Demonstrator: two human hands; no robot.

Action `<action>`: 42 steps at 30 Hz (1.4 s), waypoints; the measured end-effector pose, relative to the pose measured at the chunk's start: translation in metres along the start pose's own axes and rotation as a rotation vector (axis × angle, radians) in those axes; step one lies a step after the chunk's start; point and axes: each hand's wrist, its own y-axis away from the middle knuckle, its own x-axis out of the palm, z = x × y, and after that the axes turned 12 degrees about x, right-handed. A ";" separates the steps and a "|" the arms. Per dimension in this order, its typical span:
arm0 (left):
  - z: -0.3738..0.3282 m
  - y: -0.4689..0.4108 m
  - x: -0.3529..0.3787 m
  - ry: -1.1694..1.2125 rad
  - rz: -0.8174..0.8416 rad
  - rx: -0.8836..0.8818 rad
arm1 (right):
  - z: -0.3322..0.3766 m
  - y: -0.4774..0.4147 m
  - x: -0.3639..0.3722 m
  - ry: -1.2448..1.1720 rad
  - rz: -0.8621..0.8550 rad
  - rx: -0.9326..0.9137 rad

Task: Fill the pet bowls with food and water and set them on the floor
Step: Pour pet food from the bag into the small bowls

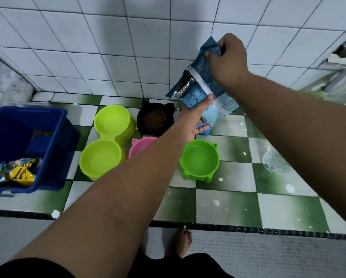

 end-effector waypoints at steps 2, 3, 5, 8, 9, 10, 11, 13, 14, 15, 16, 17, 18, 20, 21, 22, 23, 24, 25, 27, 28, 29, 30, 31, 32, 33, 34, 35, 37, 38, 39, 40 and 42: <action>0.004 -0.001 0.016 0.027 0.033 -0.019 | -0.004 -0.003 -0.011 0.039 -0.015 -0.002; 0.008 -0.001 0.024 0.048 0.050 -0.034 | -0.007 -0.006 -0.015 0.054 -0.021 0.006; 0.014 0.001 0.039 0.084 0.075 -0.067 | -0.014 -0.010 -0.022 0.084 -0.016 0.019; 0.027 0.001 0.055 0.127 0.083 -0.134 | -0.025 -0.013 -0.026 0.171 0.008 0.011; 0.031 0.001 0.058 0.139 0.083 -0.146 | -0.030 -0.014 -0.026 0.203 0.010 0.004; 0.036 -0.001 0.061 0.152 0.082 -0.157 | -0.034 -0.015 -0.026 0.234 0.009 0.001; 0.041 -0.002 0.062 0.171 0.083 -0.172 | -0.038 -0.016 -0.025 0.262 0.008 0.005; 0.050 -0.006 0.066 0.190 0.091 -0.195 | -0.046 -0.018 -0.025 0.306 0.012 0.008; 0.053 -0.008 0.068 0.198 0.099 -0.202 | -0.049 -0.020 -0.025 0.324 0.022 0.007; 0.056 -0.009 0.070 0.206 0.109 -0.210 | -0.052 -0.021 -0.024 0.335 0.032 0.009; 0.057 -0.009 0.072 0.216 0.118 -0.217 | -0.054 -0.023 -0.023 0.343 0.043 0.018; 0.059 -0.009 0.073 0.229 0.127 -0.228 | -0.057 -0.026 -0.022 0.353 0.051 0.030; 0.060 -0.010 0.074 0.244 0.138 -0.242 | -0.058 -0.028 -0.021 0.371 0.056 0.043; 0.063 -0.012 0.076 0.282 0.148 -0.260 | -0.060 -0.033 -0.018 0.420 0.065 0.061; 0.064 -0.013 0.077 0.298 0.144 -0.265 | -0.061 -0.035 -0.016 0.434 0.073 0.062; 0.065 -0.015 0.078 0.310 0.139 -0.269 | -0.062 -0.037 -0.015 0.437 0.080 0.060; 0.067 -0.017 0.078 0.322 0.135 -0.269 | -0.063 -0.039 -0.013 0.433 0.086 0.061; 0.069 -0.020 0.079 0.331 0.129 -0.268 | -0.063 -0.040 -0.012 0.428 0.090 0.061; 0.070 -0.022 0.079 0.336 0.122 -0.268 | -0.064 -0.042 -0.011 0.427 0.094 0.059; 0.073 -0.027 0.079 0.346 0.107 -0.270 | -0.064 -0.044 -0.008 0.438 0.105 0.045; 0.074 -0.029 0.079 0.353 0.102 -0.277 | -0.064 -0.045 -0.006 0.441 0.115 0.038; 0.076 -0.031 0.079 0.362 0.101 -0.285 | -0.064 -0.046 -0.005 0.442 0.128 0.028; 0.076 -0.032 0.079 0.363 0.099 -0.291 | -0.064 -0.047 -0.003 0.446 0.141 0.015; 0.076 -0.033 0.079 0.362 0.101 -0.293 | -0.064 -0.047 -0.001 0.454 0.151 0.008; 0.076 -0.034 0.081 0.364 0.105 -0.292 | -0.064 -0.048 -0.001 0.462 0.154 0.004; 0.075 -0.034 0.082 0.367 0.109 -0.292 | -0.064 -0.048 0.000 0.468 0.154 0.005; 0.075 -0.035 0.084 0.376 0.109 -0.299 | -0.064 -0.049 0.000 0.472 0.154 0.004; 0.075 -0.036 0.085 0.380 0.102 -0.305 | -0.064 -0.049 0.000 0.476 0.156 0.003; 0.075 -0.036 0.087 0.373 0.081 -0.305 | -0.063 -0.050 0.000 0.487 0.156 -0.007; 0.075 -0.036 0.087 0.372 0.070 -0.303 | -0.063 -0.050 -0.001 0.491 0.153 -0.010; 0.074 -0.035 0.088 0.369 0.060 -0.301 | -0.063 -0.050 -0.001 0.494 0.151 -0.010; 0.074 -0.035 0.088 0.368 0.052 -0.299 | -0.064 -0.050 -0.001 0.496 0.150 -0.012; 0.074 -0.034 0.088 0.369 0.044 -0.294 | -0.064 -0.049 -0.001 0.499 0.154 -0.024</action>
